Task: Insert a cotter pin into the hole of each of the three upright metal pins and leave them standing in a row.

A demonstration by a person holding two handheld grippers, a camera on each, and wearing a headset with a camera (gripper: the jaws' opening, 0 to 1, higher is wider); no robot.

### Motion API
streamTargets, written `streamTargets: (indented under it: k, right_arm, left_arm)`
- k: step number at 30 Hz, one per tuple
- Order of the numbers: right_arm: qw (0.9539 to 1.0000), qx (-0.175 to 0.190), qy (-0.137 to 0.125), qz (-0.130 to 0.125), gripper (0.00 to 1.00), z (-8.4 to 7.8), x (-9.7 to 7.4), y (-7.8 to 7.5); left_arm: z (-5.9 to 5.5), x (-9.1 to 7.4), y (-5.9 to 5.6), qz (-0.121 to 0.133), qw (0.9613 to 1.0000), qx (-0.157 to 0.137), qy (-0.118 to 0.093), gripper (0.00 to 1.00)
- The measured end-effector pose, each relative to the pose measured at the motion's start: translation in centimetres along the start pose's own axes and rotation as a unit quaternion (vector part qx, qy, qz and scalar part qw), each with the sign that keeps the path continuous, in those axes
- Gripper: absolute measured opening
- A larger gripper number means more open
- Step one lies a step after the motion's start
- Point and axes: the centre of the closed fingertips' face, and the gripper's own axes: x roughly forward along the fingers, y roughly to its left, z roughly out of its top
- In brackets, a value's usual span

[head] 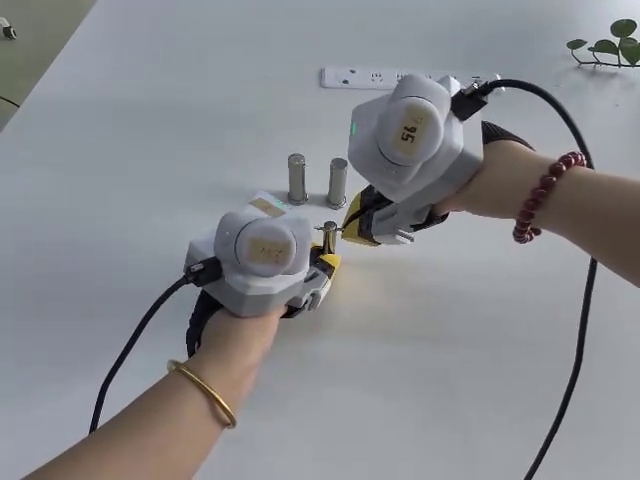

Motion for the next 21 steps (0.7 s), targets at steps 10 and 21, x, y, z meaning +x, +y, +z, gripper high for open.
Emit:
streamTargets:
  k: [10,21]
  right_arm:
    - [0.9996,0.018,-0.022,-0.007,0.04,0.3,-0.9,-0.3]
    - [0.9995,0.017,-0.024,-0.010,0.00,0.1,-0.8,-0.2]
  left_arm:
    - [0.0,0.1,0.1,0.005,0.9999,-0.015,-0.001,0.07]
    - [0.0,0.2,0.1,0.007,0.9998,-0.019,-0.002,0.07]
